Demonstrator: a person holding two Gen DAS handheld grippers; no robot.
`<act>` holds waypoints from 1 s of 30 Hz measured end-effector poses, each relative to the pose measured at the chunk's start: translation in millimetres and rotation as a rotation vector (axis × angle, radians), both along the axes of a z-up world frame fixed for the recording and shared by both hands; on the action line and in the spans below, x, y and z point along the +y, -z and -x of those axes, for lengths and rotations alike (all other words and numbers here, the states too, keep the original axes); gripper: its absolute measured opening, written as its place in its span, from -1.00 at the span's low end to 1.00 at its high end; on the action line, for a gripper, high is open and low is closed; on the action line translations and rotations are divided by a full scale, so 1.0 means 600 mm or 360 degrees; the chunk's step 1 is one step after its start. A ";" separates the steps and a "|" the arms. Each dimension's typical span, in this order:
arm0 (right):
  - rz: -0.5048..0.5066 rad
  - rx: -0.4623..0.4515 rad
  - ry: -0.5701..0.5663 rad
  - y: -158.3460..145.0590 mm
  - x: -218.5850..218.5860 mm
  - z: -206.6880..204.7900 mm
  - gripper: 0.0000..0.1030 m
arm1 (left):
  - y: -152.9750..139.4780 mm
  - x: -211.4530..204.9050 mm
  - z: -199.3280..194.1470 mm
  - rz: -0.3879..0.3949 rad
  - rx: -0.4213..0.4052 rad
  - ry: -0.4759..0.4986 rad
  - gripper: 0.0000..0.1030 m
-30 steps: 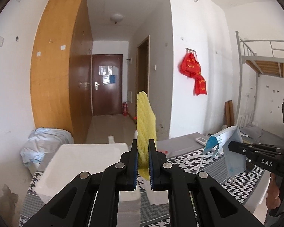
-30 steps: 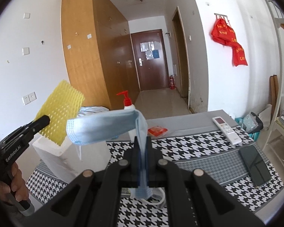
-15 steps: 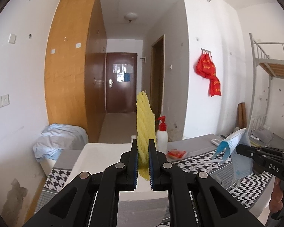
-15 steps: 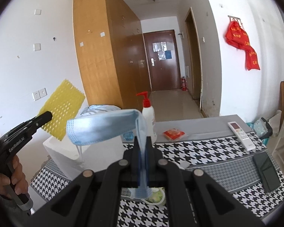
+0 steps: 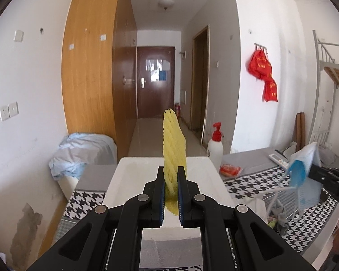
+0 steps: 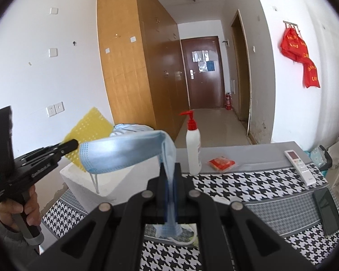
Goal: Organize soft objects
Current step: 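Carry the yellow mesh and blue mask over the white foam box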
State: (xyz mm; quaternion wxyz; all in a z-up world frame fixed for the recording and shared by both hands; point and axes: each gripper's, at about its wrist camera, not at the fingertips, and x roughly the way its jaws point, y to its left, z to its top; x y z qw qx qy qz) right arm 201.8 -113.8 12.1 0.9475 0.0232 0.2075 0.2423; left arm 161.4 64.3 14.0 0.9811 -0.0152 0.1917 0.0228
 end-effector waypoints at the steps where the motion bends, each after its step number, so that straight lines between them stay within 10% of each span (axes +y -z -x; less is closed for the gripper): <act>1: 0.0001 0.0001 0.0002 0.000 0.000 0.000 -0.88 | 0.003 0.003 -0.007 -0.0003 0.0026 0.0003 -0.81; 16: 0.0036 0.0022 0.0053 0.003 0.008 -0.014 -0.88 | 0.041 0.034 -0.060 0.0043 0.0225 -0.0038 -0.71; 20: 0.0048 0.0020 0.0058 0.002 0.011 -0.018 -0.88 | 0.042 0.041 -0.056 0.0046 0.0201 -0.0053 0.64; 30: 0.0048 0.0007 0.0052 -0.004 0.025 -0.023 -0.88 | 0.025 0.057 -0.022 0.0078 0.0080 -0.0062 0.92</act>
